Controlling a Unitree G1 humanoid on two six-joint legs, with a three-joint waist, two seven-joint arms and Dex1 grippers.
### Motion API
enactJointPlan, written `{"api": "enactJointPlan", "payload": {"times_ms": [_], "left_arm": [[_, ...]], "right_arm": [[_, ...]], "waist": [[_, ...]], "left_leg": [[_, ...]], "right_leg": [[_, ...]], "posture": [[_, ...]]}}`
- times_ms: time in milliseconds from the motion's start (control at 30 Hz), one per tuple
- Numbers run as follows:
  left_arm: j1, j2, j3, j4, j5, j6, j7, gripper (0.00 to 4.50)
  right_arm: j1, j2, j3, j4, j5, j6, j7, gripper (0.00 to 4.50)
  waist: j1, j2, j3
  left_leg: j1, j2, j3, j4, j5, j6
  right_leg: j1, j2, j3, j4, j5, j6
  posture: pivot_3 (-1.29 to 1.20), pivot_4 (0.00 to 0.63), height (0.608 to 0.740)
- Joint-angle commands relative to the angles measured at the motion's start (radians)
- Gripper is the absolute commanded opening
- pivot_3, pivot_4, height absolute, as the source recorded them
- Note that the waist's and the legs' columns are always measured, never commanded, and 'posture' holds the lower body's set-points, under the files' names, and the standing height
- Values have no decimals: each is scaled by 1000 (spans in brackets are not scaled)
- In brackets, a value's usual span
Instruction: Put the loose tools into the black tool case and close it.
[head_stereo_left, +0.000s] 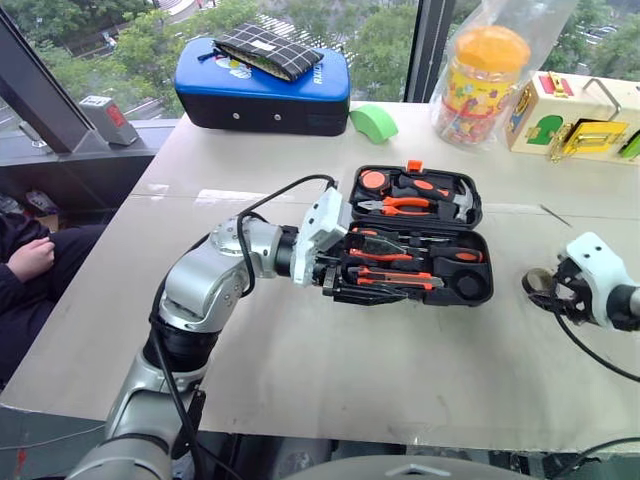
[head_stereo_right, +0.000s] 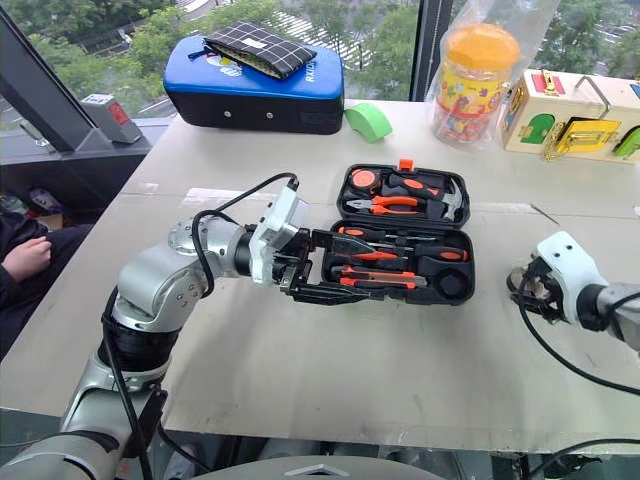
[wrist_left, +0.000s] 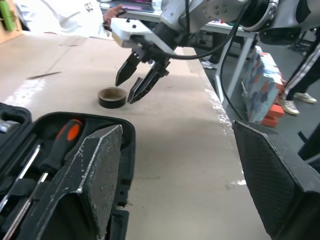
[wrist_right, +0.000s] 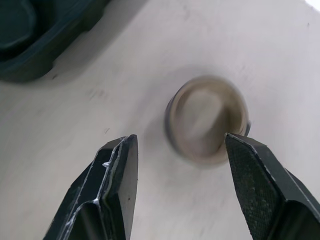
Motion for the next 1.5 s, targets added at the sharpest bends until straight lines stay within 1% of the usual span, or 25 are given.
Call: {"api": "enactJointPlan", "payload": {"times_ms": [33,100,167,200,233,267,333,367,433,500,533,600,667,733,833,933,1067,1233,1500], "left_arm": [[14,4,15,-56,-13,-17,44,3610],[31,7,15,-70,-15,-18,61,3644],[44,12,16,-79,-15,-22,75,3644],[51,15,16,-81,-14,-26,79,3644],[58,16,16,-83,-13,-30,82,3644],[67,18,16,-84,-12,-35,86,3644],[82,21,13,-83,-9,-45,90,3644],[90,25,14,-83,-8,-48,91,3644],[115,46,22,-75,2,-69,77,3644],[150,82,37,-67,2,-94,53,3644],[166,97,48,-68,-9,-96,45,3644],[205,127,71,-70,-23,-113,27,3644],[235,151,87,-71,-25,-128,12,3644],[254,169,96,-72,-22,-142,7,3644],[264,176,95,-78,-19,-157,8,3644],[262,172,91,-87,-21,-156,22,3644],[272,172,90,-114,-24,-157,38,3644],[291,175,98,-135,-29,-153,60,3644],[295,166,88,-158,-31,-138,107,3644]], "right_arm": [[-80,-18,76,93,-52,-43,42,2510],[-121,-24,113,131,-56,-41,79,1887],[-147,-34,142,154,-62,-39,110,1029],[-157,-38,155,163,-69,-47,124,516],[-165,-40,164,171,-73,-54,137,142],[-172,-41,168,177,-76,-57,146,49],[-179,-47,168,177,-79,-62,165,49],[-175,-58,148,155,-68,-64,182,49],[-172,-79,94,53,-9,-25,220,49],[-191,-88,60,-103,92,52,261,49],[-209,-83,64,-162,124,90,260,49],[-247,-76,118,-256,154,147,247,49],[-305,-47,173,-290,165,204,214,49],[-352,-22,244,-287,137,216,184,49],[-366,-23,333,-259,80,188,165,49],[-369,-25,374,-238,61,175,171,49],[-368,-34,436,-194,22,152,191,49],[-389,-40,477,-135,-9,126,222,49],[-365,-102,480,-105,-26,80,311,49]], "waist": [[1,0,0],[1,0,0],[0,1,1],[0,1,1],[0,1,1],[0,1,1],[1,1,1],[2,1,1],[1,3,2],[-4,7,2],[-8,7,3],[-8,6,3],[-3,6,3],[2,5,4],[14,5,4],[22,4,4],[22,4,3],[19,2,2],[27,0,1]], "left_leg": [[0,0,0,0,0,0],[0,0,0,-1,0,0],[-1,0,0,-1,0,0],[-1,0,0,-1,0,0],[-1,0,0,-1,0,0],[-1,0,-1,-1,0,0],[-1,0,-1,-1,0,0],[-1,0,-1,-1,0,0],[-1,0,0,-1,0,0],[-2,0,0,-1,0,0],[-3,0,0,-1,0,0],[-3,3,-2,-2,0,0],[-3,3,-5,-2,0,0],[-4,3,-5,-2,0,0],[-7,-3,-5,-1,0,0],[-9,-7,-4,0,0,0],[-10,-7,-5,-1,0,0],[-9,-6,-4,-1,0,0],[-9,-7,-5,-1,0,0]], "right_leg": [[0,0,0,-1,0,0],[0,0,0,-1,0,0],[0,0,0,-2,0,0],[0,0,0,-2,0,0],[0,0,0,-2,0,0],[0,-1,0,-2,0,0],[0,-1,0,-2,0,0],[0,-1,0,-2,0,0],[0,-1,0,-2,0,0],[-2,-1,0,-2,0,0],[-3,-1,0,-2,0,0],[-3,-1,0,-2,0,0],[-3,-1,-1,-3,0,0],[-3,-3,-2,-3,0,0],[-5,-9,-4,-3,0,0],[-7,-14,-3,-4,1,0],[-9,-13,-4,-4,1,0],[-9,-12,-3,-3,1,0],[-9,-13,-5,-3,1,0]], "posture": [[0,150,740],[0,150,740],[0,150,740],[0,150,740],[0,150,740],[0,150,740],[0,150,740],[0,150,740],[0,150,740],[0,150,740],[0,150,740],[0,150,740],[0,150,740],[0,150,740],[0,150,740],[0,150,740],[0,150,740],[0,150,740],[0,150,740]]}}
